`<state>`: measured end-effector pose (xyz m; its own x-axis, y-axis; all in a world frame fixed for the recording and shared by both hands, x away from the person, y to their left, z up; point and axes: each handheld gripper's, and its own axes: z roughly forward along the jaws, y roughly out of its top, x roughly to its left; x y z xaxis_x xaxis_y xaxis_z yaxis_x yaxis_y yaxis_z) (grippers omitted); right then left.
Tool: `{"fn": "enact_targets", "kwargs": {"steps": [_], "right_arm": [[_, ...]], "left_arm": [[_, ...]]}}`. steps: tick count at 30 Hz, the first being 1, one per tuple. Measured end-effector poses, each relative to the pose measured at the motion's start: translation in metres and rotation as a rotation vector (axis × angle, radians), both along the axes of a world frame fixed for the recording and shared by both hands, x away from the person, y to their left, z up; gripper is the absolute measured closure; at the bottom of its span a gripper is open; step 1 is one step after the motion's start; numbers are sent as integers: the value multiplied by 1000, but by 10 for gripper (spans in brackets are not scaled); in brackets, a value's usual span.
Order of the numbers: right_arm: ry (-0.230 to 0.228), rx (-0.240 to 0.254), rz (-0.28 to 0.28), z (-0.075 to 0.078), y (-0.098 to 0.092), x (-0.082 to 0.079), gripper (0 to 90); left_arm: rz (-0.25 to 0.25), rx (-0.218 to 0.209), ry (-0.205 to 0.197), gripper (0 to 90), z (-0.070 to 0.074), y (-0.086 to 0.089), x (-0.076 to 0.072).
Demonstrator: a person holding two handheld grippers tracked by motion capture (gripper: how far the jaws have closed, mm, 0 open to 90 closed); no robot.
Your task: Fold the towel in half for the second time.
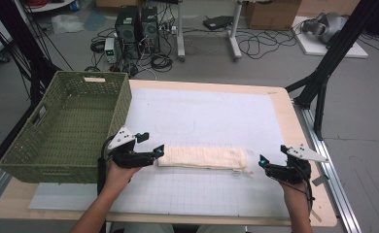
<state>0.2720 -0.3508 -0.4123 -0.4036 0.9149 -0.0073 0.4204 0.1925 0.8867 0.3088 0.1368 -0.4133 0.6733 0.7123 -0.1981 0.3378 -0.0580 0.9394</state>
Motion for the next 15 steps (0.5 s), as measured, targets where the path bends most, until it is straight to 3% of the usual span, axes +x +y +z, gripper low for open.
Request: {"fn": "enact_targets", "kwargs": {"steps": [8,15], "right_arm": [[20,-26,13,-4,4,4,119],[12,-12,-1,-3,3,2,118]], "left_arm": [[11,11,19,211,-2,1,3],[13,17,29,214,-3,1,3]]}}
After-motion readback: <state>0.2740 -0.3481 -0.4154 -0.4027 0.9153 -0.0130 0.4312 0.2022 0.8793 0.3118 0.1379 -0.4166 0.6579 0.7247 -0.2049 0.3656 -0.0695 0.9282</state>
